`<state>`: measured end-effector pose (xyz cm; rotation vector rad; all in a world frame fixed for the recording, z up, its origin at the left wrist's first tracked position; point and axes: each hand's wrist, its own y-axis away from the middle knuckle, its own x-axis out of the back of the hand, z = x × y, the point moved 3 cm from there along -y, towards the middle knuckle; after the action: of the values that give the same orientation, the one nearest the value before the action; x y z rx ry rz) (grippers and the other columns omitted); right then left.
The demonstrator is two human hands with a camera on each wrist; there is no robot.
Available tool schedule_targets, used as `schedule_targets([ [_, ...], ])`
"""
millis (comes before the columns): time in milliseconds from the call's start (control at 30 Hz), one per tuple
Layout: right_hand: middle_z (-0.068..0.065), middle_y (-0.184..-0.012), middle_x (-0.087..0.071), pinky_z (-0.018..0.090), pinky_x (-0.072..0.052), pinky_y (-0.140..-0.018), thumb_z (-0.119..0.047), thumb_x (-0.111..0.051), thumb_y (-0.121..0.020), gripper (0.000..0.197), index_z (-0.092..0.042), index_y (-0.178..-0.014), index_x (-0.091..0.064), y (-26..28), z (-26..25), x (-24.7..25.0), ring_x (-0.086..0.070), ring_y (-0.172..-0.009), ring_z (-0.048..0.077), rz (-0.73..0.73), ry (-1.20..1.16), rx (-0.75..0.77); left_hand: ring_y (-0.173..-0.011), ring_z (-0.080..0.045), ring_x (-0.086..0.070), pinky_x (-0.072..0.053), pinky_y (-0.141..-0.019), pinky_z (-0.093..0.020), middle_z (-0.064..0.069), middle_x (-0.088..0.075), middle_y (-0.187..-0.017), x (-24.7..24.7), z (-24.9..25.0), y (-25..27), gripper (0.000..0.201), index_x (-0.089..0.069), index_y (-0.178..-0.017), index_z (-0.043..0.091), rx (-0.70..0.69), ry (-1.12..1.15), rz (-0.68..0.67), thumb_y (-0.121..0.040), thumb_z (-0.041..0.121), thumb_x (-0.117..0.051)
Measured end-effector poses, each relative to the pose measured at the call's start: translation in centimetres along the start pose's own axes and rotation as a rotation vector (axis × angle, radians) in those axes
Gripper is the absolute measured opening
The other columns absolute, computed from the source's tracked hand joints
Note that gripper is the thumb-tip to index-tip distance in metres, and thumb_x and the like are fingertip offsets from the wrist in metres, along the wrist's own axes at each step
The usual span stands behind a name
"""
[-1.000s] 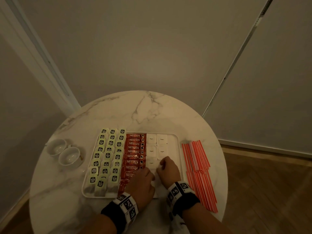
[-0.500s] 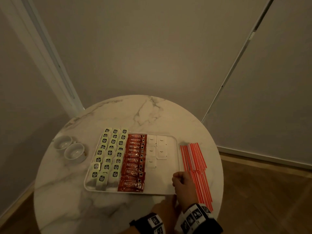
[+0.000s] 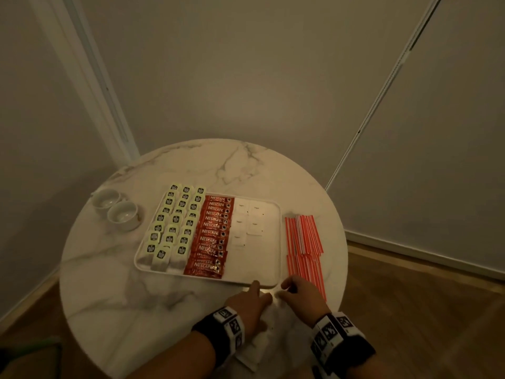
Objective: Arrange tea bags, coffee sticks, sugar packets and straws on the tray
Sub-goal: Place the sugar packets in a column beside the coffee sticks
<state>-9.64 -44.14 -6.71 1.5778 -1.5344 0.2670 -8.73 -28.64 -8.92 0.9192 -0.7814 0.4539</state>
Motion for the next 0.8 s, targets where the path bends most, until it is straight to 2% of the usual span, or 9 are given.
schedule_targets([
  [100,-0.006,-0.102,-0.062,0.025,-0.052,-0.083,-0.034,-0.068,-0.086,0.023,-0.025,-0.105,-0.060,0.5,1.0,-0.6,-0.060,-0.091,0.010,-0.135,0.161,-0.009,-0.117,-0.030,-0.049,-0.045,-0.098,-0.041,-0.008,-0.023,-0.146,0.3,-0.5,0.2,0.057,-0.036,-0.131,0.029,0.026,0.028,0.008,-0.084,0.034,-0.067],
  [200,-0.001,-0.105,-0.061,0.031,-0.057,-0.083,-0.032,-0.074,-0.080,0.032,-0.022,-0.107,-0.059,1.1,1.0,-2.3,-0.064,-0.092,0.016,-0.279,0.192,-0.048,-0.113,-0.027,-0.052,-0.045,-0.095,-0.038,-0.005,-0.038,-0.136,0.4,-1.1,0.5,0.047,-0.041,-0.124,0.027,0.018,0.059,0.032,-0.084,0.031,-0.066],
  [300,0.001,-0.102,-0.062,0.031,-0.057,-0.079,-0.031,-0.074,-0.077,0.031,-0.021,-0.101,-0.056,1.3,-0.2,-4.3,-0.065,-0.091,0.019,-0.259,0.190,-0.025,-0.102,-0.022,-0.056,-0.046,-0.089,-0.035,-0.001,-0.056,-0.115,0.8,-1.5,0.9,0.028,-0.049,-0.108,0.024,0.022,0.108,0.088,-0.085,0.030,-0.062],
  [400,-0.001,-0.093,-0.064,0.028,-0.049,-0.073,-0.028,-0.064,-0.083,0.012,-0.019,-0.090,-0.060,1.1,-2.0,-5.2,-0.064,-0.092,0.019,-0.202,0.231,0.083,-0.094,-0.020,-0.058,-0.045,-0.081,-0.031,0.001,-0.060,-0.099,1.3,-2.1,1.6,0.015,-0.055,-0.095,0.022,0.022,0.236,0.106,-0.083,0.029,-0.061],
  [433,-0.002,-0.093,-0.065,0.026,-0.046,-0.074,-0.028,-0.064,-0.084,0.012,-0.018,-0.090,-0.063,1.2,-2.5,-5.0,-0.064,-0.092,0.018,-0.190,0.201,0.108,-0.092,-0.018,-0.059,-0.044,-0.078,-0.028,0.003,-0.060,-0.094,1.7,-2.5,1.9,0.012,-0.056,-0.090,0.023,0.021,0.302,0.118,-0.082,0.028,-0.063],
  [533,-0.004,-0.088,-0.065,0.020,-0.047,-0.072,-0.027,-0.068,-0.084,0.011,-0.018,-0.089,-0.065,1.3,-3.4,-3.7,-0.059,-0.079,0.008,-0.193,0.043,0.157,-0.082,-0.012,-0.058,-0.047,-0.073,-0.025,0.004,-0.061,-0.086,2.9,-4.2,2.9,0.016,-0.056,-0.085,0.026,0.058,0.524,0.213,-0.077,0.030,-0.069],
  [633,0.002,-0.085,-0.068,0.027,-0.051,-0.064,-0.026,-0.069,-0.085,0.016,-0.014,-0.088,-0.059,1.5,-4.5,-2.0,-0.061,-0.072,0.014,-0.243,-0.233,0.094,-0.076,-0.013,-0.061,-0.052,-0.065,-0.022,-0.004,-0.064,-0.089,4.4,-5.8,4.1,0.019,-0.059,-0.088,0.014,0.093,0.826,0.312,-0.077,0.018,-0.074],
  [700,0.009,-0.092,-0.072,0.032,-0.054,-0.063,-0.020,-0.064,-0.089,0.018,-0.007,-0.098,-0.057,1.6,-5.7,-1.4,-0.067,-0.077,0.021,-0.260,-0.510,0.038,-0.080,-0.017,-0.067,-0.057,-0.069,-0.025,-0.008,-0.067,-0.093,5.4,-6.6,4.4,0.017,-0.060,-0.089,0.009,0.088,1.017,0.324,-0.079,0.011,-0.073],
  [800,0.016,-0.091,-0.069,0.035,-0.055,-0.060,-0.013,-0.060,-0.092,0.020,-0.001,-0.107,-0.054,1.9,-7.9,-0.7,-0.066,-0.074,0.026,-0.233,-0.760,0.017,-0.090,-0.028,-0.065,-0.057,-0.082,-0.040,-0.011,-0.064,-0.093,6.9,-7.3,4.4,0.011,-0.058,-0.078,0.010,0.090,1.235,0.331,-0.081,0.004,-0.067],
])
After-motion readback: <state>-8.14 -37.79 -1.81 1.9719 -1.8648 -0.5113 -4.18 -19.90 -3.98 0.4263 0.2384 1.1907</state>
